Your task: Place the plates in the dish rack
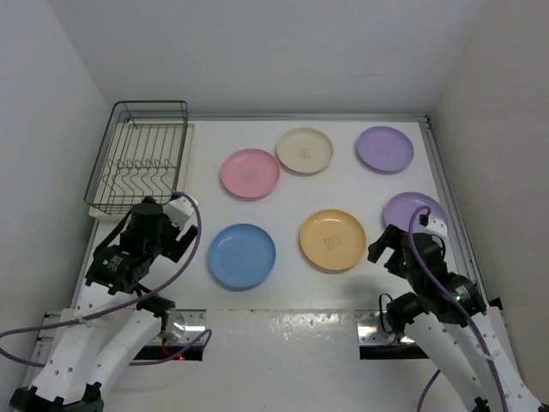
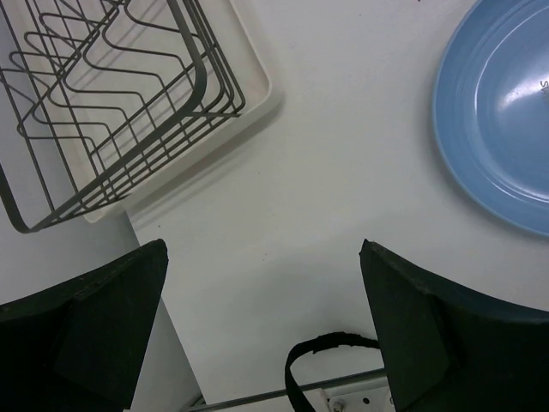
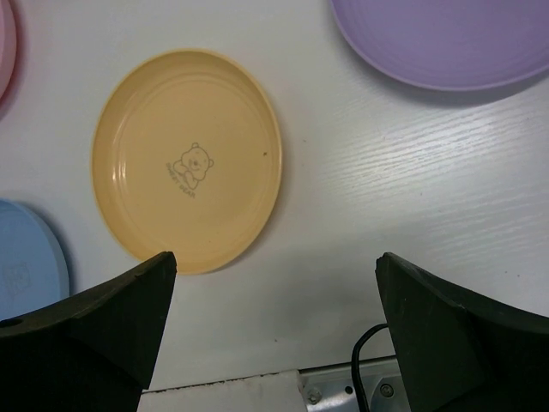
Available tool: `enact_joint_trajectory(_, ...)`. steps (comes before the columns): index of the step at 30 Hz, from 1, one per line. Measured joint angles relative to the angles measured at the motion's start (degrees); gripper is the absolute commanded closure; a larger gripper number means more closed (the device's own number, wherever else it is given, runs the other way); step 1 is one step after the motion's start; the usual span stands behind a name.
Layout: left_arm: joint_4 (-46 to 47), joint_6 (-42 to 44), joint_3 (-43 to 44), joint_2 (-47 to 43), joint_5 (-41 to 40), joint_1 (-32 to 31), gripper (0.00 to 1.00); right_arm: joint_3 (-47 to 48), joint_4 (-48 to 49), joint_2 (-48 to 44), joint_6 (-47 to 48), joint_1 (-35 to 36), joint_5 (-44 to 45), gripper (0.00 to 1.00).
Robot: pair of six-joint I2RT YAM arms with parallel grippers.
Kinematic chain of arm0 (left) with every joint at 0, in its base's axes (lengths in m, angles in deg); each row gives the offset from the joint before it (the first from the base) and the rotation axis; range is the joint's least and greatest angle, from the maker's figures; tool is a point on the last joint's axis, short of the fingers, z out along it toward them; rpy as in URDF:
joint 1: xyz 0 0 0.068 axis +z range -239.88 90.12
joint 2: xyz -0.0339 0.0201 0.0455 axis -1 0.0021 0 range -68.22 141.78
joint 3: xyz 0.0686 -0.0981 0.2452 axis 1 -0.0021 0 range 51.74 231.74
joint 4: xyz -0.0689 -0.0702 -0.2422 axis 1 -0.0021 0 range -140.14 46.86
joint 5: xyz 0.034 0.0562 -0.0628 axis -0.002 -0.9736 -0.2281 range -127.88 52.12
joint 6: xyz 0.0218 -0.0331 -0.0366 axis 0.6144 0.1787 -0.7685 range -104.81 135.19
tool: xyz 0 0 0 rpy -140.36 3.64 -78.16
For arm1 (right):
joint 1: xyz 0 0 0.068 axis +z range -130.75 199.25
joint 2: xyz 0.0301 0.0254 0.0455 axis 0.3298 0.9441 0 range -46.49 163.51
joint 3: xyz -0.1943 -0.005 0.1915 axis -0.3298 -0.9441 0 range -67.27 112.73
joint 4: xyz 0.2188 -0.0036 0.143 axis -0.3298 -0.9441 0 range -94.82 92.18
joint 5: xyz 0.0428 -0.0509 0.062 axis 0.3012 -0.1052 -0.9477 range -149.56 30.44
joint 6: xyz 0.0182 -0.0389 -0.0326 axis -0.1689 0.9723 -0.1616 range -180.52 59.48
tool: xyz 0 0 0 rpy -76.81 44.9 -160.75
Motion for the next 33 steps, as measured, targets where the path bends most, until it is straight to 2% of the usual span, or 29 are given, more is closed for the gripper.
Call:
enact_joint_trajectory(3, -0.22, 0.68, 0.57, 0.94, 0.26, 0.00, 0.01, 0.00, 0.00, 0.24, 0.00, 0.00, -0.04, 0.00)
enact_joint_trajectory(7, -3.52, 7.98, 6.49, 6.29, 4.92, -0.02, 0.01, 0.00, 0.02, 0.39, 0.00, 0.00, -0.11, 0.00)
enact_joint_trajectory(12, -8.37, 11.06, 22.36, 22.67, 13.77, -2.47, 0.01, 0.20, 0.00, 1.36, 0.00, 0.00, -0.26, 0.00)
enact_joint_trajectory(14, -8.04, 10.82, 25.29, 30.14, 16.24, -4.15, 0.01, 0.42, 0.00, 1.68, -0.04, 0.00, -0.48, 0.00)
enact_joint_trajectory(16, -6.03, 10.51, 24.96, 36.06, 17.92, -5.46, 0.07, 0.50, 0.04, 1.77, -0.11, 0.00, -0.90, 0.00)
enact_joint_trajectory(22, -0.92, 7.96, 20.28, 52.17, 19.30, -6.40, 0.15, 0.55, 0.02, 2.38, -0.94, 0.00, -2.69, 0.00)
enact_joint_trajectory(30, 5.57, 6.43, 20.00, 62.31, 19.82, -5.27, 0.25, 0.76, 0.09, 3.41, -1.29, 0.00, -3.28, 0.00)
enact_joint_trajectory(33, 6.80, 6.10, 18.60, 64.65, 19.87, -5.27, 0.35, 0.87, 0.22, 4.11, -0.57, 0.00, -3.21, 0.00)
